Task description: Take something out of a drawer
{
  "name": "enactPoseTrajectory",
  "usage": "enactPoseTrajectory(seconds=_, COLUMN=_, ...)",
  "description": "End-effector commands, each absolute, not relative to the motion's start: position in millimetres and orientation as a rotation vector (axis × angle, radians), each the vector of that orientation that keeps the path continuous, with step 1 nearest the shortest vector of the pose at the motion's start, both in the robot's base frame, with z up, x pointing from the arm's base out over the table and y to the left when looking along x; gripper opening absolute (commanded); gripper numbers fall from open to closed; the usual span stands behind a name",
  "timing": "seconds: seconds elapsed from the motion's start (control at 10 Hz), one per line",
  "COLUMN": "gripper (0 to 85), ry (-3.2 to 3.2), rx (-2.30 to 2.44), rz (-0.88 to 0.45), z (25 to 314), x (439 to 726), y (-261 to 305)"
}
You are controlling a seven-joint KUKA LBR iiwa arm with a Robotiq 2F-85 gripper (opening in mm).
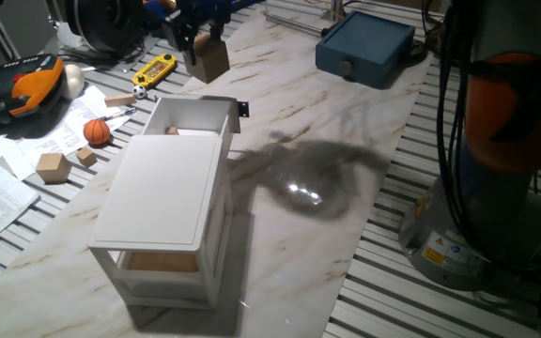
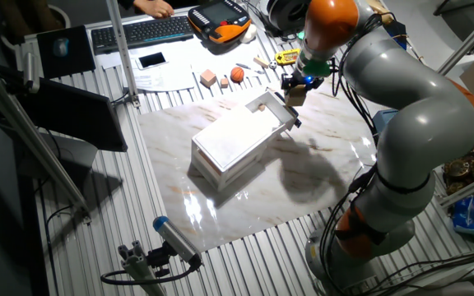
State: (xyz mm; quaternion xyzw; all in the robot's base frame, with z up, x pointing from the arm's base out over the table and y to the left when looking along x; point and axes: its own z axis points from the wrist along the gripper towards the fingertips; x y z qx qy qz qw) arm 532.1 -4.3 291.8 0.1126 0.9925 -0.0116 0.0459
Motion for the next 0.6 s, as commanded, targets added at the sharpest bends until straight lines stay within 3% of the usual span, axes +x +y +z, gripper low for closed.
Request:
enactPoseTrajectory(seconds=0.0, gripper=0.0, ry=3.029, rx=-0.296, rz=0.007, z=288.7, x=532.8, y=-10.2)
enactPoseTrajectory(seconds=0.5, gripper=0.0, ry=3.06, rx=-0.364, rz=-0.008, z=273.5, x=541.1, y=-33.7)
